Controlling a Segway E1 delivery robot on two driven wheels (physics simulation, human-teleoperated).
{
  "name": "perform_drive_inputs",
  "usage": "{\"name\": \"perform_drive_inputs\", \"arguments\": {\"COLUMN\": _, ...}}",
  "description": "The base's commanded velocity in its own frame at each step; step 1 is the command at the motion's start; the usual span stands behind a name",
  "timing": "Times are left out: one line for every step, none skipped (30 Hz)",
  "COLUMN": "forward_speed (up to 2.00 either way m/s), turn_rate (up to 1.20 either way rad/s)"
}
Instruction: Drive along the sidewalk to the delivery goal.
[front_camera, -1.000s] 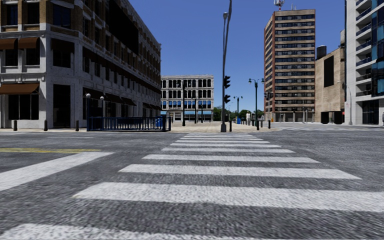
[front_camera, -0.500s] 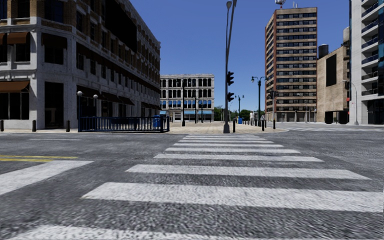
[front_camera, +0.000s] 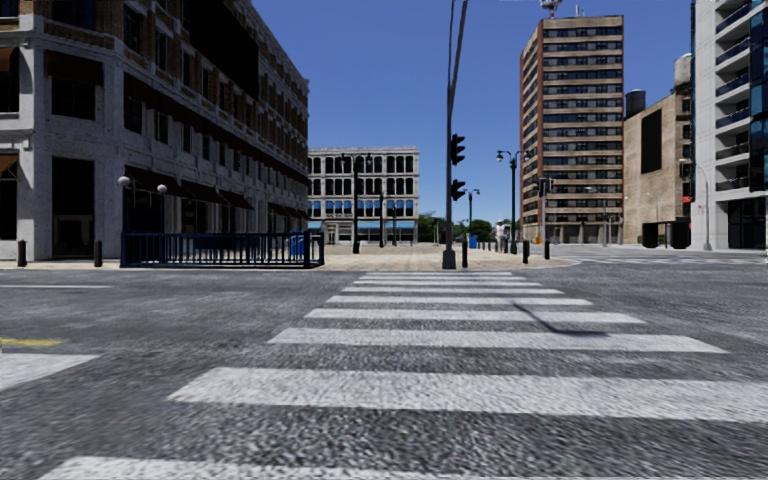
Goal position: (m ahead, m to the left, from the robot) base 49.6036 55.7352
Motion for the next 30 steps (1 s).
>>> {"name": "perform_drive_inputs", "arguments": {"forward_speed": 2.0, "turn_rate": -0.3}}
{"name": "perform_drive_inputs", "arguments": {"forward_speed": 2.0, "turn_rate": -0.3}}
{"name": "perform_drive_inputs", "arguments": {"forward_speed": 2.0, "turn_rate": -0.29}}
{"name": "perform_drive_inputs", "arguments": {"forward_speed": 2.0, "turn_rate": -0.16}}
{"name": "perform_drive_inputs", "arguments": {"forward_speed": 2.0, "turn_rate": -0.01}}
{"name": "perform_drive_inputs", "arguments": {"forward_speed": 2.0, "turn_rate": 0.0}}
{"name": "perform_drive_inputs", "arguments": {"forward_speed": 2.0, "turn_rate": 0.0}}
{"name": "perform_drive_inputs", "arguments": {"forward_speed": 2.0, "turn_rate": 0.0}}
{"name": "perform_drive_inputs", "arguments": {"forward_speed": 2.0, "turn_rate": 0.0}}
{"name": "perform_drive_inputs", "arguments": {"forward_speed": 2.0, "turn_rate": 0.0}}
{"name": "perform_drive_inputs", "arguments": {"forward_speed": 2.0, "turn_rate": 0.0}}
{"name": "perform_drive_inputs", "arguments": {"forward_speed": 2.0, "turn_rate": 0.0}}
{"name": "perform_drive_inputs", "arguments": {"forward_speed": 2.0, "turn_rate": 0.0}}
{"name": "perform_drive_inputs", "arguments": {"forward_speed": 2.0, "turn_rate": 0.0}}
{"name": "perform_drive_inputs", "arguments": {"forward_speed": 2.0, "turn_rate": 0.0}}
{"name": "perform_drive_inputs", "arguments": {"forward_speed": 2.0, "turn_rate": 0.0}}
{"name": "perform_drive_inputs", "arguments": {"forward_speed": 2.0, "turn_rate": 0.0}}
{"name": "perform_drive_inputs", "arguments": {"forward_speed": 2.0, "turn_rate": 0.0}}
{"name": "perform_drive_inputs", "arguments": {"forward_speed": 2.0, "turn_rate": 0.0}}
{"name": "perform_drive_inputs", "arguments": {"forward_speed": 2.0, "turn_rate": 0.0}}
{"name": "perform_drive_inputs", "arguments": {"forward_speed": 2.0, "turn_rate": 0.0}}
{"name": "perform_drive_inputs", "arguments": {"forward_speed": 2.0, "turn_rate": 0.0}}
{"name": "perform_drive_inputs", "arguments": {"forward_speed": 2.0, "turn_rate": 0.0}}
{"name": "perform_drive_inputs", "arguments": {"forward_speed": 2.0, "turn_rate": 0.0}}
{"name": "perform_drive_inputs", "arguments": {"forward_speed": 2.0, "turn_rate": 0.0}}
{"name": "perform_drive_inputs", "arguments": {"forward_speed": 2.0, "turn_rate": 0.0}}
{"name": "perform_drive_inputs", "arguments": {"forward_speed": 2.0, "turn_rate": 0.0}}
{"name": "perform_drive_inputs", "arguments": {"forward_speed": 2.0, "turn_rate": 0.0}}
{"name": "perform_drive_inputs", "arguments": {"forward_speed": 2.0, "turn_rate": 0.0}}
{"name": "perform_drive_inputs", "arguments": {"forward_speed": 2.0, "turn_rate": 0.0}}
